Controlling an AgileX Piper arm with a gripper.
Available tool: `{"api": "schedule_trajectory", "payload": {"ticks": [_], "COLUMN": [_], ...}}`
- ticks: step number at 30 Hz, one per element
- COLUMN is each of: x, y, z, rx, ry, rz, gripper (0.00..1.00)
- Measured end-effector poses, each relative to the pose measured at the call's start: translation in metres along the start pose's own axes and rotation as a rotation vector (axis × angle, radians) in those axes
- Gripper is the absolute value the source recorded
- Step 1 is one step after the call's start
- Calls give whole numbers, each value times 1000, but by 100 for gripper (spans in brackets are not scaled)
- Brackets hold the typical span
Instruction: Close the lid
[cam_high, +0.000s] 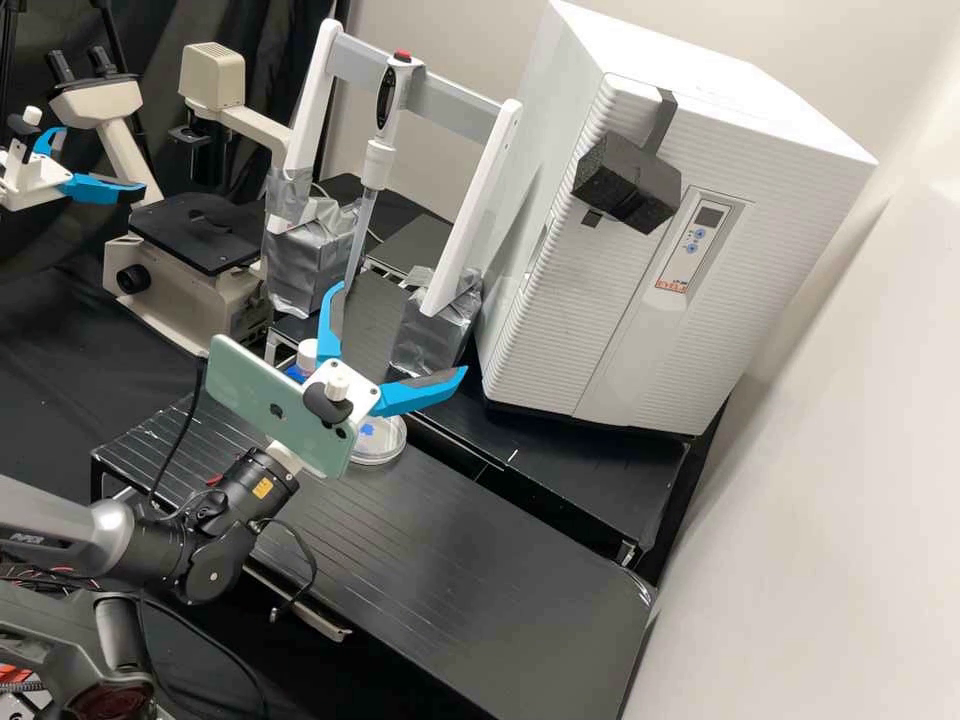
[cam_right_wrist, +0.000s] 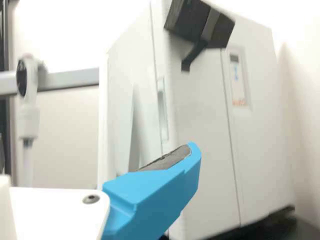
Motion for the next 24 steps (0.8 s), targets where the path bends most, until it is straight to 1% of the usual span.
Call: {"api": "schedule_trajectory", "payload": {"ticks": [3, 8, 12, 14, 17, 20, 22, 24], "x": [5, 9, 15, 18, 24, 29, 32, 34], "y": [4, 2, -5, -9, -13, -18, -22, -25], "z": [-3, -11, -21, -27, -30, -30, -27, -24], "rx": [1, 14, 45, 53, 38, 19, 15, 18], "ry": [18, 64, 126, 157, 183, 189, 179, 169], "rz": [19, 0, -46, -73, -93, -110, -121, -133], "gripper": [100, 100, 100, 100, 100, 100, 100, 100]}}
